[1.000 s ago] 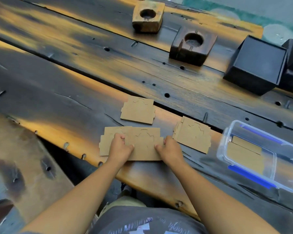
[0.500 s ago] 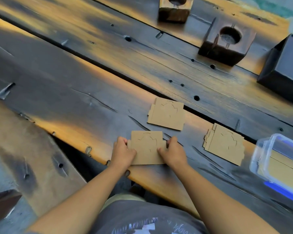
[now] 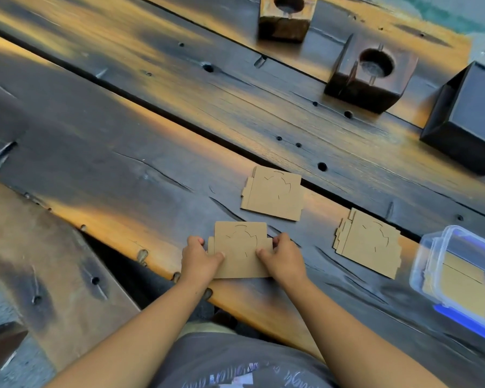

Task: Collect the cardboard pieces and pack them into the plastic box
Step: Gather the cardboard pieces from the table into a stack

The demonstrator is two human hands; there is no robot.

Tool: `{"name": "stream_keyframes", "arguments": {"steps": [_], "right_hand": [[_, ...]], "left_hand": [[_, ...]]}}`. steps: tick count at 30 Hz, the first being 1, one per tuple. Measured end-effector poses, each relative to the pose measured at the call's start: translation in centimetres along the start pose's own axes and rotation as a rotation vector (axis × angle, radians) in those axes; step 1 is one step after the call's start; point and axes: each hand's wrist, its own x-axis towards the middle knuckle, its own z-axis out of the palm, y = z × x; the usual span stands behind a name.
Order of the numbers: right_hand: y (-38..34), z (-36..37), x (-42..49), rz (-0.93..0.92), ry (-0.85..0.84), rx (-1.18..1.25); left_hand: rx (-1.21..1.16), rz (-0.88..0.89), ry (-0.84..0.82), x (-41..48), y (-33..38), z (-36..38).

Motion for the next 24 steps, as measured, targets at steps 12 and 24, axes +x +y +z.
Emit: {"name": "stream_keyframes", "arguments": {"steps": [12,24], "right_hand": [[-0.8,-3.2,2.3,0.069,0.022,0.221],[-2.5,-9.5,8.3,0.115,0.172,0.248]], "left_hand": [[-0.126,-0.015,-0.091,2.0,5.8,-0.4],[0.068,0.166,-0.114,6.9,14.9,3.2]]}}
